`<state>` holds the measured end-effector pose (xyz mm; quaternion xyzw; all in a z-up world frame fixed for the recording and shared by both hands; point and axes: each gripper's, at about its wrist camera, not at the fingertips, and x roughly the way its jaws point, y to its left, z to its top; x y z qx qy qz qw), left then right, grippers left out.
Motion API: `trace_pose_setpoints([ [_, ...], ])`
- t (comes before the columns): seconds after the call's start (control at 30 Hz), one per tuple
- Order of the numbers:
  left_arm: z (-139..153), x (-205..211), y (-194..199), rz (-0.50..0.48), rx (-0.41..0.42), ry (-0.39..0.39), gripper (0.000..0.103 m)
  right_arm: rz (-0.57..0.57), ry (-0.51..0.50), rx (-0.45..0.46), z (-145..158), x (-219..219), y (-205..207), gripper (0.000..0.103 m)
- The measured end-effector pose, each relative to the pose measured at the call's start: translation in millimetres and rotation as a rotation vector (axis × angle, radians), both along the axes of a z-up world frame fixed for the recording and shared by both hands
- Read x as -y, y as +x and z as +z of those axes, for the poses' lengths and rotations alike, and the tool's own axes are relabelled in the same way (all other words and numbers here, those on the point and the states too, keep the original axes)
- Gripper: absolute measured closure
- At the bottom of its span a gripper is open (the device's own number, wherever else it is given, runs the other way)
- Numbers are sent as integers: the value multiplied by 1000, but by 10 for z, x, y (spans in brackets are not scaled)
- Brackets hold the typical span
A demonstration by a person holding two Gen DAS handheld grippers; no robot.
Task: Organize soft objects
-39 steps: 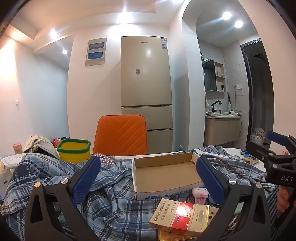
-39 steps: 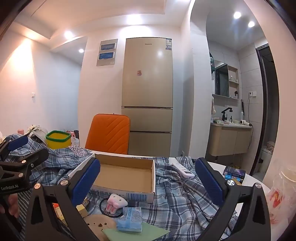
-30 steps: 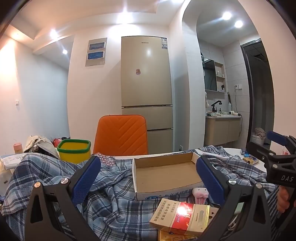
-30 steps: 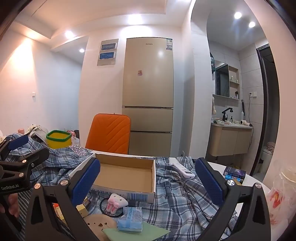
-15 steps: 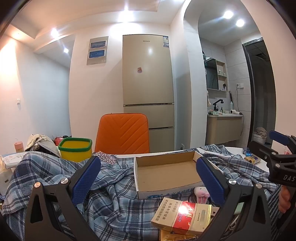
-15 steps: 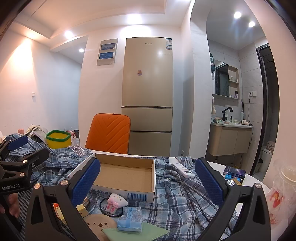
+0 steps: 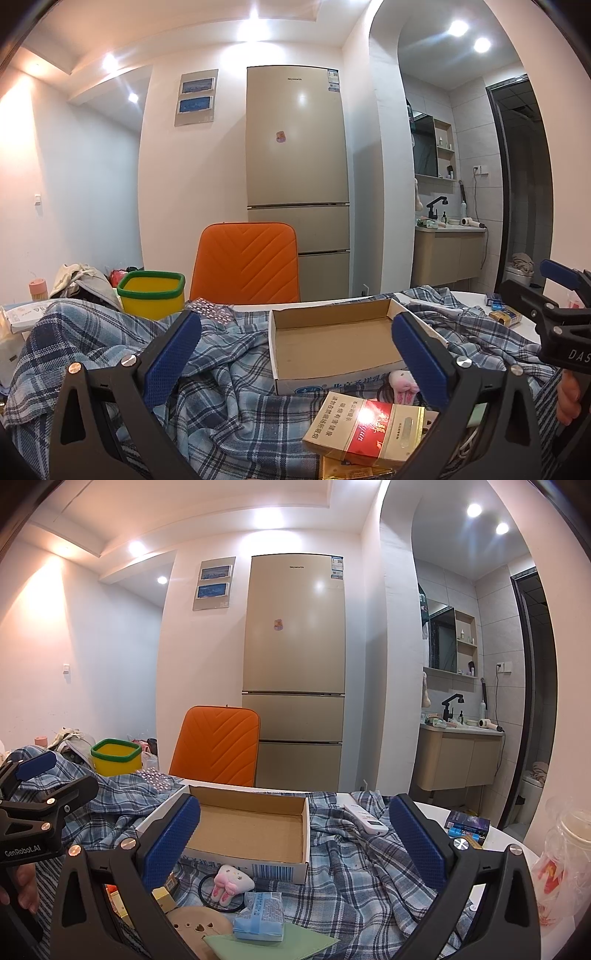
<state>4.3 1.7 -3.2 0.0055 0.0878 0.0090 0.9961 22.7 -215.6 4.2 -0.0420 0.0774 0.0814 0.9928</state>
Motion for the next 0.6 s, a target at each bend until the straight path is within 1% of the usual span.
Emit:
trace_pose_setpoints([
  [0.6, -22, -18, 22, -5, -10, 0, 0, 12, -1, -11, -19, 7, -6, 0],
])
